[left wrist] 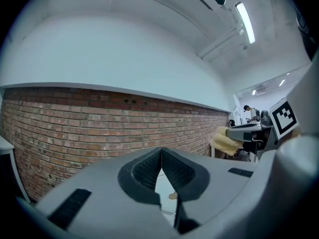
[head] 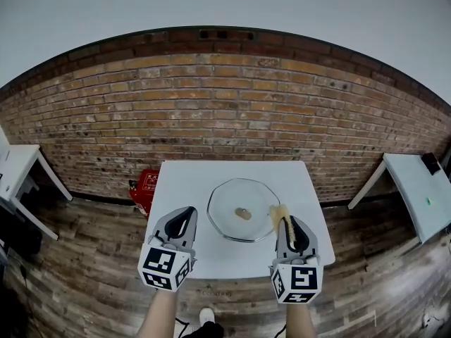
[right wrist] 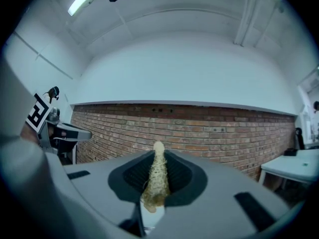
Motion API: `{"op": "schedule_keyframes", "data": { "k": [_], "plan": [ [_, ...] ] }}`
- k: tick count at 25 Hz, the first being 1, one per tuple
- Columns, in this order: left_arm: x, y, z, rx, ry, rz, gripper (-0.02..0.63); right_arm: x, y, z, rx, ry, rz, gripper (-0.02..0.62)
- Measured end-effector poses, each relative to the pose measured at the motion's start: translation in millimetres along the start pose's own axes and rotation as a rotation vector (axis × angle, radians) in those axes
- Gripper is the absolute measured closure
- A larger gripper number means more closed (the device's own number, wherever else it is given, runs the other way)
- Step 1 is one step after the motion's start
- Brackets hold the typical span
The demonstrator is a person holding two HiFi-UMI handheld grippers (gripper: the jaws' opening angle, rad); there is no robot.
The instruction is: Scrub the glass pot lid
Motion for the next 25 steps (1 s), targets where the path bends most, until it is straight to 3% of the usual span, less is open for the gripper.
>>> {"op": "schedule_keyframes", "data": {
  "k": [13, 25],
  "plan": [
    [-53.5, -59.4, 16.6, -0.027, 0.031, 0.082, 0.594, -16.9, -67.3, 6.3, -0.021, 0.025, 0.058, 0.537],
    [-35.6, -80.2, 30.7, -0.052, 0.035, 0.108, 0.594, 8.4, -74.4, 20.6, -0.048, 0.020, 0.056, 0.537]
  ]
}}
Point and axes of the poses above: the fingertips, and each gripper's own axes: y backward along the fingers, x to its right, z out of its underside, the point moved 4 cm from there along y, backward along the fingers, and after that the axes turned 11 degrees about x, right-handed, at the moved point
